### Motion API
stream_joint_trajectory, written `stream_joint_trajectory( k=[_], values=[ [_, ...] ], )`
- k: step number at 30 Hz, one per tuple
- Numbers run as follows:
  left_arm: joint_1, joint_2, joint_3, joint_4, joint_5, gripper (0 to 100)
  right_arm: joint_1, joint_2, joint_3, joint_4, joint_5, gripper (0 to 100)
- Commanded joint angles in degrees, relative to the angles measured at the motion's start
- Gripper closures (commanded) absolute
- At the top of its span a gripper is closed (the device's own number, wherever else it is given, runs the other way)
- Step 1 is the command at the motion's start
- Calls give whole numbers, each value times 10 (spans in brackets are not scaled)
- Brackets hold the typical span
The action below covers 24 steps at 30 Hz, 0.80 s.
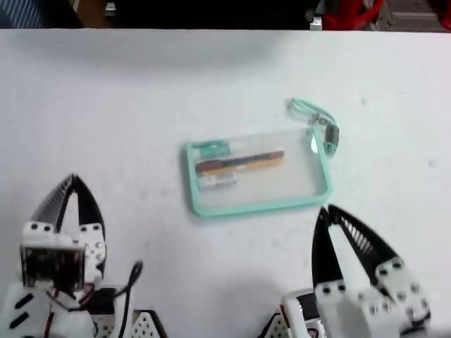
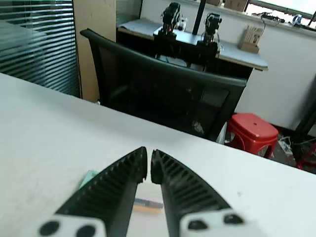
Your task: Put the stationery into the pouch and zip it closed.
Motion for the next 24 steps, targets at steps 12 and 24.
stream_joint_trajectory(
  k=[12, 24],
  values=[
    [-1, -15, 76, -59, -3, 977, 25, -148, 175, -51, 26, 981],
    [23, -15, 469, -304, -83, 976, 28, -149, 702, -401, 164, 981]
  ],
)
